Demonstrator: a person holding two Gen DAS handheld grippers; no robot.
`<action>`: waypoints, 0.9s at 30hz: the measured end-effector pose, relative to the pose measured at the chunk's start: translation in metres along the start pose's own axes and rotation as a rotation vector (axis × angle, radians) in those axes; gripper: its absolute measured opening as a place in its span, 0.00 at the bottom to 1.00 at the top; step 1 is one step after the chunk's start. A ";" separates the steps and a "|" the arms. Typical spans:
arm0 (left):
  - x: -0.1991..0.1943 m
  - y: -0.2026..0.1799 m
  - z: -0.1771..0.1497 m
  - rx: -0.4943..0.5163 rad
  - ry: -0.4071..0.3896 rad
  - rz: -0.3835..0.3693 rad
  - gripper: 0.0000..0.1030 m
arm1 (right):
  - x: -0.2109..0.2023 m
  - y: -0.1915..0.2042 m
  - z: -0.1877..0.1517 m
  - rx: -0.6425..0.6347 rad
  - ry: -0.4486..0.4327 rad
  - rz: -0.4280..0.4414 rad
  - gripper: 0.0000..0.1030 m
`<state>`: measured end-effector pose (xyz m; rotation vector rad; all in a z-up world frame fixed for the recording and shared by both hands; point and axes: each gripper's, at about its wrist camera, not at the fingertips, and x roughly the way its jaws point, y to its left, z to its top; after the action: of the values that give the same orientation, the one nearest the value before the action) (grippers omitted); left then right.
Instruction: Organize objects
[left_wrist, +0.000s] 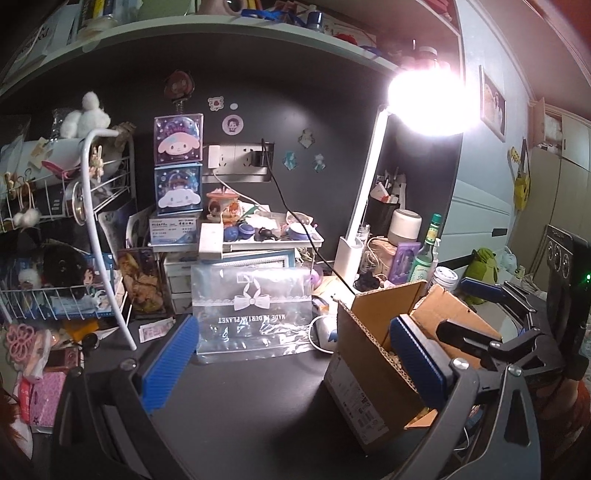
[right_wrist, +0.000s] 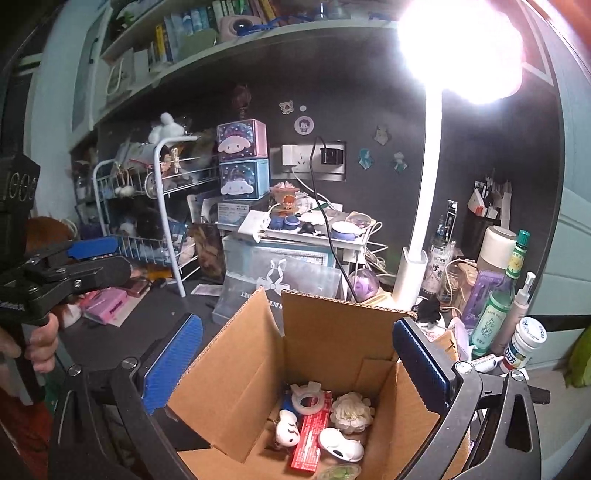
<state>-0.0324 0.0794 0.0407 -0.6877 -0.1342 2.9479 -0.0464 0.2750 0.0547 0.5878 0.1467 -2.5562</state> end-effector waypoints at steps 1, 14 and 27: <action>0.000 0.001 0.000 -0.002 0.001 0.000 0.99 | 0.000 0.001 0.000 -0.001 0.003 0.002 1.00; 0.003 0.008 -0.002 -0.008 0.012 0.026 0.99 | 0.004 0.003 -0.001 -0.009 0.017 -0.006 1.00; 0.006 0.012 -0.003 -0.010 0.018 0.036 0.99 | 0.005 0.003 -0.001 0.007 0.025 -0.005 1.00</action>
<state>-0.0374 0.0687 0.0338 -0.7252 -0.1360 2.9764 -0.0487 0.2702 0.0517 0.6230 0.1479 -2.5558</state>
